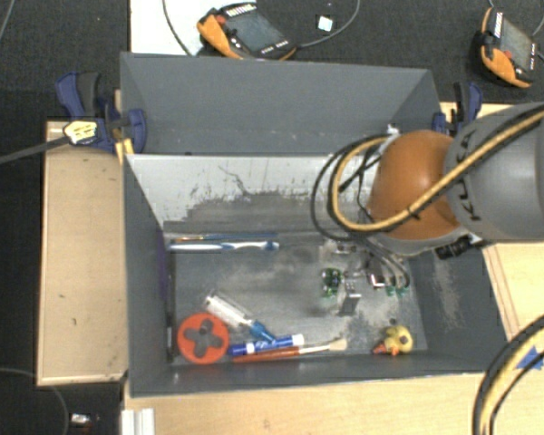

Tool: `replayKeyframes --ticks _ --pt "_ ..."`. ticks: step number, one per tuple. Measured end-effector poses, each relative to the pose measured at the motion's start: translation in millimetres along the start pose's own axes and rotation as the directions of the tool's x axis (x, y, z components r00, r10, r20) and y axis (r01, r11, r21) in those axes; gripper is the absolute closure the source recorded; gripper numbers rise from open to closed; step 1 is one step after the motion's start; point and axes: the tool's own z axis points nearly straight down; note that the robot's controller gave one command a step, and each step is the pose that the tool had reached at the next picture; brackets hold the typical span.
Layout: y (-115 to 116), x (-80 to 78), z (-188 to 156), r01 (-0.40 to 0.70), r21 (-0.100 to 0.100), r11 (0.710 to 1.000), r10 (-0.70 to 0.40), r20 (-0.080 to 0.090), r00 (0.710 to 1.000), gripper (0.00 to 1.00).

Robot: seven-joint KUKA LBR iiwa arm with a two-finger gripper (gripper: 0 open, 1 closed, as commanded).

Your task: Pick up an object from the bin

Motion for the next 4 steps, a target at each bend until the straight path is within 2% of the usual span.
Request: replayKeyframes --ticks 1,2,4 --pt "-23.4 -14.9 28.6 0.127 0.006 0.992 -0.127 0.014 0.992 0.0" --pt "-30.6 -15.8 27.7 -0.293 -0.002 0.956 0.293 0.008 0.956 1.0" --pt "-30.6 -15.0 21.0 -0.291 -0.001 0.957 0.291 0.008 0.957 1.0"
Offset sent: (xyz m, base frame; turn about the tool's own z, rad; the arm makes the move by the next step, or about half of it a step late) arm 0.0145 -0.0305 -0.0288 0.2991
